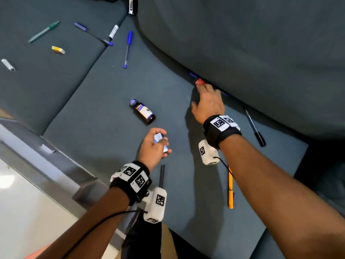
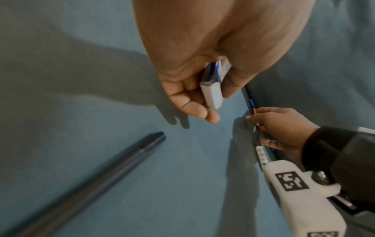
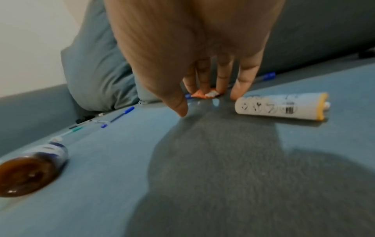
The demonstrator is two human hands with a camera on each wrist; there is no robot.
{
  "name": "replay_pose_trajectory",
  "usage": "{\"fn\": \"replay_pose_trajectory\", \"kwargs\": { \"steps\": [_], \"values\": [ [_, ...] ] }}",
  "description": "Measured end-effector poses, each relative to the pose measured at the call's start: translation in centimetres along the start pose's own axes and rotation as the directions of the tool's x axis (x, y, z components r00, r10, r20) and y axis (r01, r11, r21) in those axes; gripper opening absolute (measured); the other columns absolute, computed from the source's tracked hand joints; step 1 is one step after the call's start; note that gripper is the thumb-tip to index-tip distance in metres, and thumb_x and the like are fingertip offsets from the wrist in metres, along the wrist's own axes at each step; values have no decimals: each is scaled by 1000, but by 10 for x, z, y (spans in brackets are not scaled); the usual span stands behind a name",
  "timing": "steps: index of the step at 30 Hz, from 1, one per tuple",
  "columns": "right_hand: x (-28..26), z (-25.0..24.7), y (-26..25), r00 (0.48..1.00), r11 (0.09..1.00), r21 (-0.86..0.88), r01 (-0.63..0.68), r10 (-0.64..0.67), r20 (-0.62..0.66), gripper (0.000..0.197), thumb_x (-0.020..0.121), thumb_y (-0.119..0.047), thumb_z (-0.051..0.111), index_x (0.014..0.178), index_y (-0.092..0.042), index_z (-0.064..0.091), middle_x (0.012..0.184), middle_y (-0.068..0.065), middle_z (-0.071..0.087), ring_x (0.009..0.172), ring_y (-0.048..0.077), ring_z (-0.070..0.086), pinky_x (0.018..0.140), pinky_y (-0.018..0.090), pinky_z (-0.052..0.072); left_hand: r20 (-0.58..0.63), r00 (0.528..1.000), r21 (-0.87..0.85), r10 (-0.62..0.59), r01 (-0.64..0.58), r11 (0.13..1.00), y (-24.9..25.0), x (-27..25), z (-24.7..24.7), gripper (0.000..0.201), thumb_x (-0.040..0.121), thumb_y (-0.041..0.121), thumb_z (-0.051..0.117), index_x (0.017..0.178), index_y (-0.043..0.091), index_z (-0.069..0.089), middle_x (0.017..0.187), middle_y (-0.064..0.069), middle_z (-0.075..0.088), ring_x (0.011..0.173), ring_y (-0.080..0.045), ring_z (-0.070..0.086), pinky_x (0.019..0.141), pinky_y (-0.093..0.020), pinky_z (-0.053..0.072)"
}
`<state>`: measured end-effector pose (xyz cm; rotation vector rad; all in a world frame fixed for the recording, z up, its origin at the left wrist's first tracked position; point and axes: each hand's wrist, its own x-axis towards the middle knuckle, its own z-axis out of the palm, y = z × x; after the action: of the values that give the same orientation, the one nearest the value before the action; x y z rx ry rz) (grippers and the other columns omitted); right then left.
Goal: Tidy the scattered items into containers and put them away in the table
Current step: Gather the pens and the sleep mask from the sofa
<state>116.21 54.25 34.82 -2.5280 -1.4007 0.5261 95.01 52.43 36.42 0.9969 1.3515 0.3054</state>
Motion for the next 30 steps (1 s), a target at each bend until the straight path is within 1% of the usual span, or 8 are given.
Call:
{"fn": "replay_pose_trajectory", "kwargs": {
  "steps": [3, 7, 12, 18, 21, 24, 27, 30],
  "values": [
    [12, 1, -1, 997, 997, -24, -69, 68, -30, 57, 84, -29, 63, 138, -25, 45, 133, 6, 50, 116, 34, 49, 92, 43, 48, 17, 999, 54, 33, -34, 998, -4, 2, -29, 29, 93, -6, 40, 92, 20, 53, 73, -1, 50, 61, -16, 60, 53, -23, 43],
    [20, -2, -11, 979, 980, -8, -198, 197, -50, 36, 88, -31, 59, 123, -23, 57, 123, 12, 57, 110, 40, 54, 84, 45, 48, -58, 997, 102, 52, -46, 994, -10, 13, -83, 28, 93, -7, 40, 91, 17, 54, 72, -2, 50, 53, -8, 58, 48, -19, 43],
    [14, 0, -20, 987, 986, -42, -163, 162, -21, 24, 88, -34, 62, 106, -19, 67, 112, 13, 54, 105, 36, 54, 79, 43, 49, -99, 992, 113, 84, -73, 991, -12, 29, -131, 18, 93, 3, 55, 89, 20, 55, 74, 0, 56, 53, -8, 56, 51, -24, 45],
    [-21, 2, -78, 1000, 934, 358, -8, 11, -8, 10, 79, -29, 70, 83, -24, 62, 81, -3, 64, 75, 16, 60, 72, 29, 48, -199, 968, 137, 152, -126, 982, 2, 49, -140, 19, 90, 23, 63, 105, 26, 51, 90, 2, 55, 60, -14, 56, 53, -21, 48],
    [-34, 15, -111, 1000, 875, 483, 15, -7, -17, 13, 79, -24, 68, 81, -24, 55, 72, -9, 61, 66, 13, 56, 67, 31, 48, -226, 955, 231, 193, -140, 963, 13, 56, -143, 20, 88, 24, 65, 105, 25, 52, 77, 5, 55, 59, -13, 53, 60, -18, 46],
    [-31, 38, -136, 994, 889, 445, 108, -105, -31, 12, 81, -29, 67, 84, -25, 56, 88, -5, 64, 83, 19, 56, 77, 35, 47, -211, 941, 383, 264, -169, 908, 22, 63, -151, 24, 87, 25, 66, 107, 19, 55, 85, 3, 56, 71, -12, 53, 68, -14, 40],
    [-32, 60, -155, 975, 971, 174, 166, -188, 122, 10, 79, -27, 67, 84, -25, 59, 121, 3, 57, 104, 30, 52, 86, 40, 47, -180, 941, 409, 287, -194, 892, 26, 69, -159, 28, 87, 28, 67, 110, 15, 57, 98, 0, 58, 84, -14, 54, 75, -14, 35],
    [-31, 66, -167, 976, 982, 131, 139, -158, 147, 11, 74, -14, 67, 81, -20, 60, 109, 6, 56, 90, 34, 52, 79, 36, 47, -143, 965, 352, 221, -159, 922, 26, 71, -164, 26, 88, 34, 65, 107, 19, 56, 99, 3, 60, 82, -14, 55, 81, -23, 43]
  ]
}}
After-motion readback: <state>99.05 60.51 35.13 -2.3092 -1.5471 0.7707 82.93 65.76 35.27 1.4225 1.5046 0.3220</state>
